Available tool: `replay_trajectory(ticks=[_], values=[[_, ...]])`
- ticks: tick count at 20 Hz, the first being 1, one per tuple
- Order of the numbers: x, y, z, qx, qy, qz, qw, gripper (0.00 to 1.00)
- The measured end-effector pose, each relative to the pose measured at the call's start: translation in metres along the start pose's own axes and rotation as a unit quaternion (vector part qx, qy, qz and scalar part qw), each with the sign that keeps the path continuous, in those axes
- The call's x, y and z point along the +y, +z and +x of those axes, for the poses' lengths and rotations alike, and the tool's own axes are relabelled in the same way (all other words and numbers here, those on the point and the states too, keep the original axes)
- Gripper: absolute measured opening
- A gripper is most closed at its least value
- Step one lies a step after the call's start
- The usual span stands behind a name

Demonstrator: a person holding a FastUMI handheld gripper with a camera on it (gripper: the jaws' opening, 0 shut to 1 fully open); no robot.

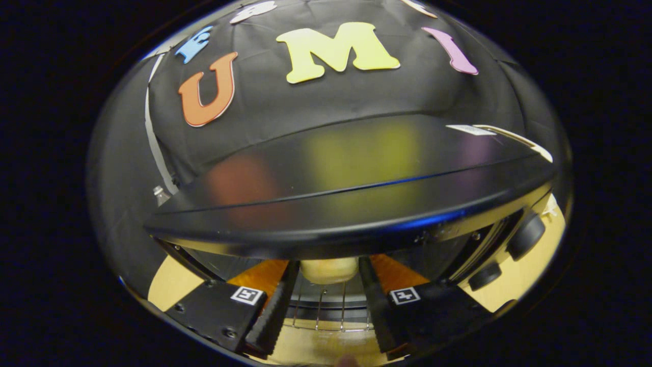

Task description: Open the toaster oven, put the food inside, and close the toaster oven door.

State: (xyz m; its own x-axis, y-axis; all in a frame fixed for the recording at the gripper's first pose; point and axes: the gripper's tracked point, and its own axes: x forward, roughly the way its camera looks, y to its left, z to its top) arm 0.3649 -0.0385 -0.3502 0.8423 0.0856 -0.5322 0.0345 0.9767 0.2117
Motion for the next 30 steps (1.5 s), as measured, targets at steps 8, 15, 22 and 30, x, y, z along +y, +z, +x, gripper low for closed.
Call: replay_trajectory(ticks=[8, 15, 22, 30], values=[[0.018, -0.018, -0.092, -0.015, 0.024, -0.031, 0.999, 0.99], [0.033, -0.043, -0.205, -0.059, 0.030, -0.073, 0.995, 0.99], [0.015, -0.124, -0.201, 0.006, 0.011, -0.069, 0.998, 0.99], [0.003, -0.178, -0.167, 0.115, -0.004, -0.050, 0.992, 1.00]])
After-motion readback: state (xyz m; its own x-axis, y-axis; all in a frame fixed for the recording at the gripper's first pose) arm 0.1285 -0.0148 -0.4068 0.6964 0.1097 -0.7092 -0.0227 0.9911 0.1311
